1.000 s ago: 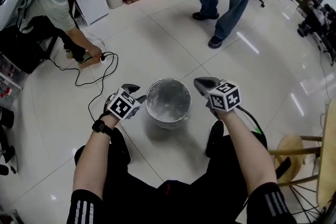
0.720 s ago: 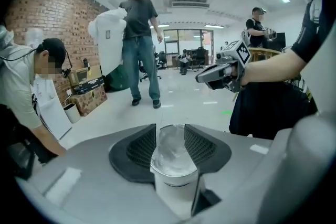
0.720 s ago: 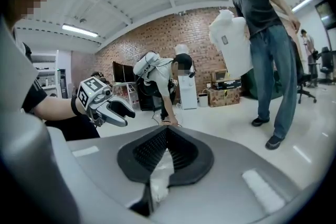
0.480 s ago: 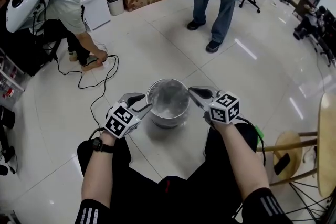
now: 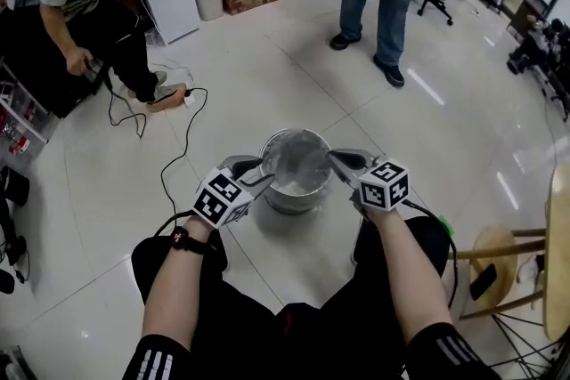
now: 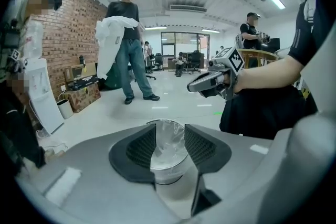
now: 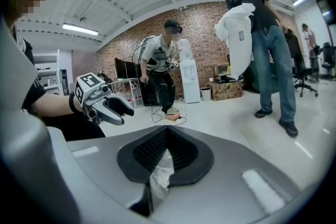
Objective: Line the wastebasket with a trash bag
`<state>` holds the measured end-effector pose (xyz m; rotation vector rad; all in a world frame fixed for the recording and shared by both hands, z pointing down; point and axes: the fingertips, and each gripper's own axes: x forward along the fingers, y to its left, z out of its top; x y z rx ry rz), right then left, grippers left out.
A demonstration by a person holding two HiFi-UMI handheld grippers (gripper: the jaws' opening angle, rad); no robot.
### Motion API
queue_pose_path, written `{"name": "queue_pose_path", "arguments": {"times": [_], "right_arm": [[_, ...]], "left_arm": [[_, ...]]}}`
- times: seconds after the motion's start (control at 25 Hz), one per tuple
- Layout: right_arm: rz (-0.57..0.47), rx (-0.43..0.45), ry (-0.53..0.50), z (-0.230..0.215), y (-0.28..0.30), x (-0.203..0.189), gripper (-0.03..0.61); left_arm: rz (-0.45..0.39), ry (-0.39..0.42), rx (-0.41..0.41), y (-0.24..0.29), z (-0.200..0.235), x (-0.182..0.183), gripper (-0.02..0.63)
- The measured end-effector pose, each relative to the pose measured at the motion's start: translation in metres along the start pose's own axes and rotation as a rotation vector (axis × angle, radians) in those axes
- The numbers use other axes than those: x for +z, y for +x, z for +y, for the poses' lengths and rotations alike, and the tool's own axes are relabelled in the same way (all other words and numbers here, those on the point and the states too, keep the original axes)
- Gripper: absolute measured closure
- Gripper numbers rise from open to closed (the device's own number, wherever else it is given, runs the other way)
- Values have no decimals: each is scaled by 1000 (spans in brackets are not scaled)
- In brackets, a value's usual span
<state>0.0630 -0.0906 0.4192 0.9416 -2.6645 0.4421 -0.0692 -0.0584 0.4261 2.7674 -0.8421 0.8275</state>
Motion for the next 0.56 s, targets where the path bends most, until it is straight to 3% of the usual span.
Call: {"name": "queue_pose_path", "arguments": {"times": [0.56], "right_arm": [[42, 23, -72, 14, 9, -8, 572]], "left_arm": [[-33, 8, 4, 15, -5, 20, 449]]}}
